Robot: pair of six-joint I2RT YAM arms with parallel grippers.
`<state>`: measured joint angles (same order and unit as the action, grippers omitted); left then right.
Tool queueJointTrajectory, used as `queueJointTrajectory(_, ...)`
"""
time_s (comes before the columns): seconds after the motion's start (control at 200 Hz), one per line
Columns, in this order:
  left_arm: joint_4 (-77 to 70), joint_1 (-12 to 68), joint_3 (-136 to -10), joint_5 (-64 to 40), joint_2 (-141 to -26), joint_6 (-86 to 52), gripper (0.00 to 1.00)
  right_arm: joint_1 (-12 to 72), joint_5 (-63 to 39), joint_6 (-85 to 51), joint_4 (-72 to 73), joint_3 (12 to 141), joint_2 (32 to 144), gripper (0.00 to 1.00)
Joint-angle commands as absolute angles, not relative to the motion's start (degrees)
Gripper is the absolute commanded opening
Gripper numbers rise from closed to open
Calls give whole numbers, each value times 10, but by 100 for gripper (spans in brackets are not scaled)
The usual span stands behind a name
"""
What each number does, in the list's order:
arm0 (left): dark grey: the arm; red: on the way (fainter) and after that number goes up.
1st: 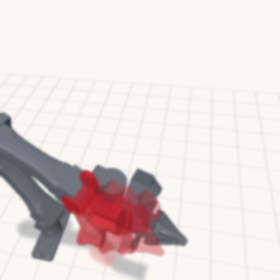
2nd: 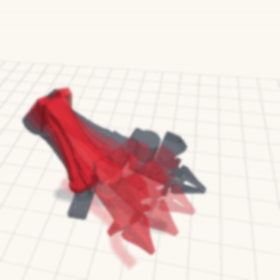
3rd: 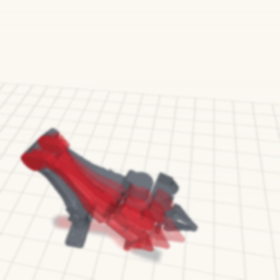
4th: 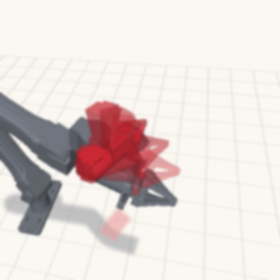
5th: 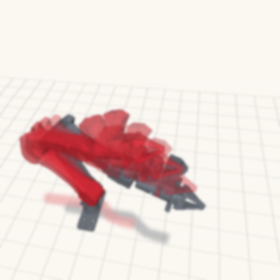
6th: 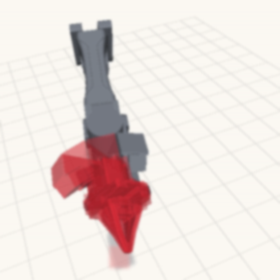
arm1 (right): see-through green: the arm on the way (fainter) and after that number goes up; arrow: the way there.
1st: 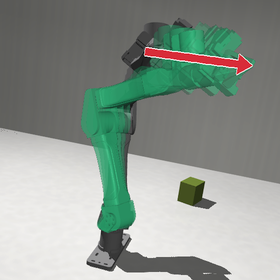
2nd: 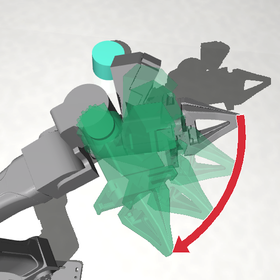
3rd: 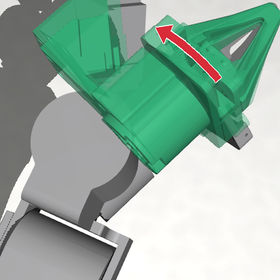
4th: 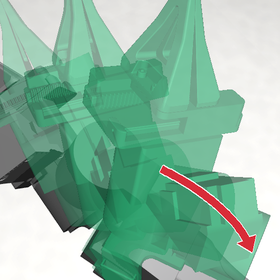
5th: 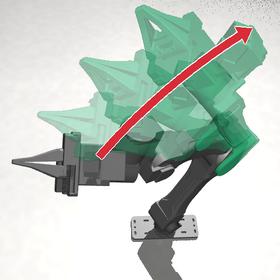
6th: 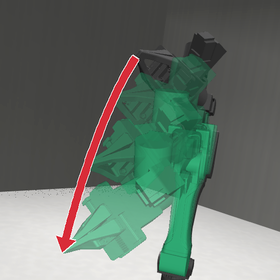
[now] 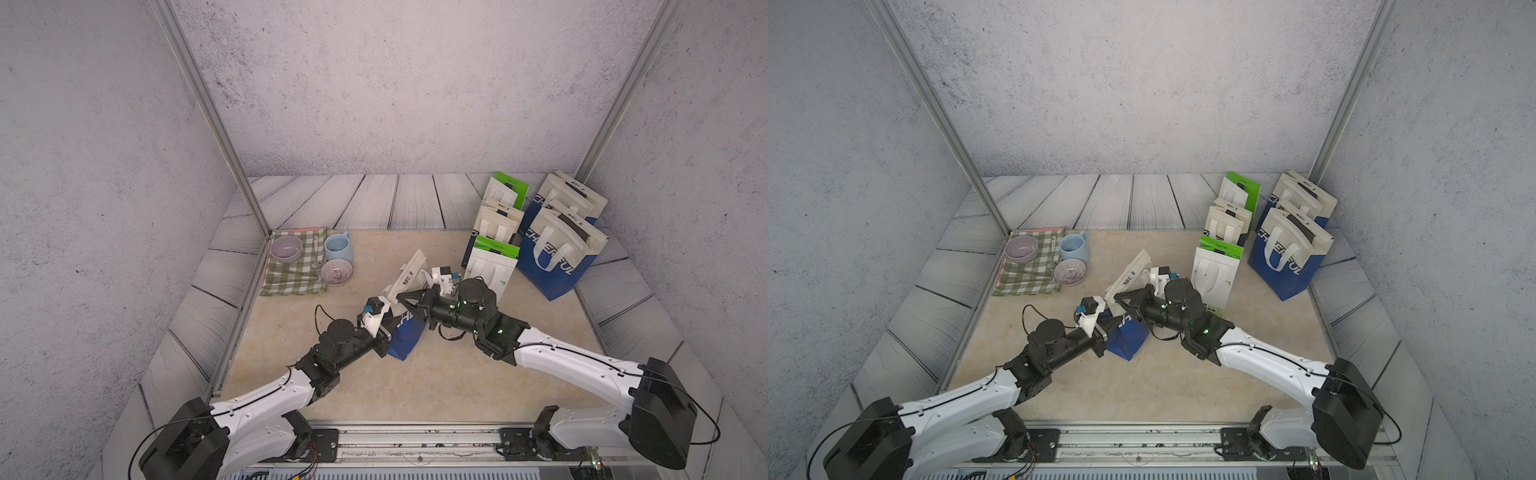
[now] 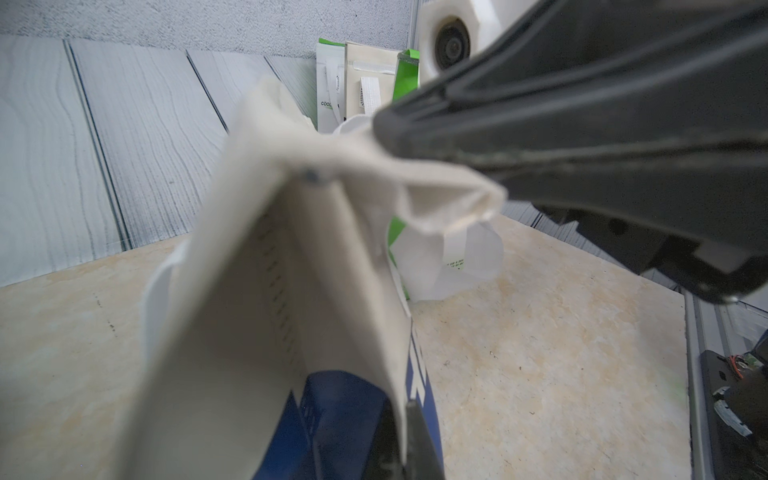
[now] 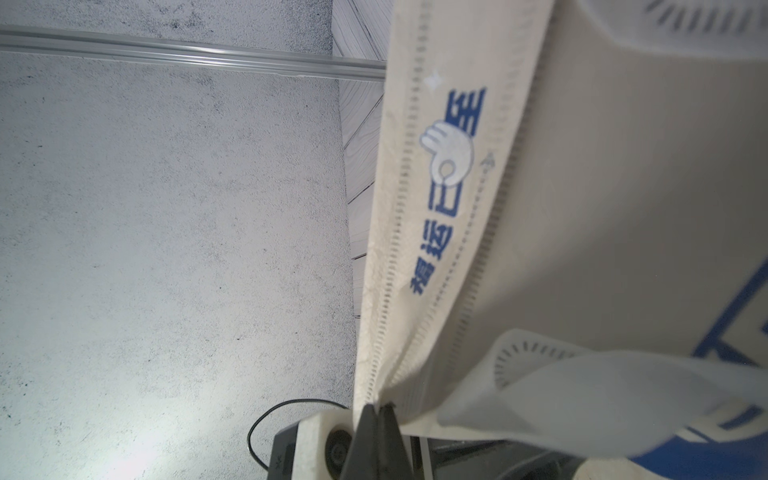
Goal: Open the takeout bag
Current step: Open the takeout bag at the center of the board.
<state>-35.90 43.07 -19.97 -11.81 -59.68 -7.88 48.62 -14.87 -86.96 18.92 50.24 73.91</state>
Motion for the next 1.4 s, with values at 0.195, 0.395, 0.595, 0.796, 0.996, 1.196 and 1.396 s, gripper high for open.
queueJointTrajectory(0.195,-307,430,-173,-134,-607,-67,0,471,-132,-859,265,563,703,0)
queueJointTrajectory(0.395,-308,430,-172,-133,-608,-65,0,470,-141,-851,242,578,702,0)
queueJointTrajectory(0.595,-311,429,-171,-131,-608,-65,0,470,-145,-849,233,579,706,0)
queueJointTrajectory(0.796,-310,429,-172,-132,-607,-67,0,470,-150,-850,226,575,714,0)
queueJointTrajectory(0.996,-310,429,-175,-132,-604,-68,0,470,-159,-851,224,572,725,0)
queueJointTrajectory(1.196,-309,429,-181,-135,-602,-72,0,462,-168,-840,218,562,731,24)
queueJointTrajectory(1.396,-308,429,-185,-137,-599,-75,0,450,-185,-798,191,556,722,39)
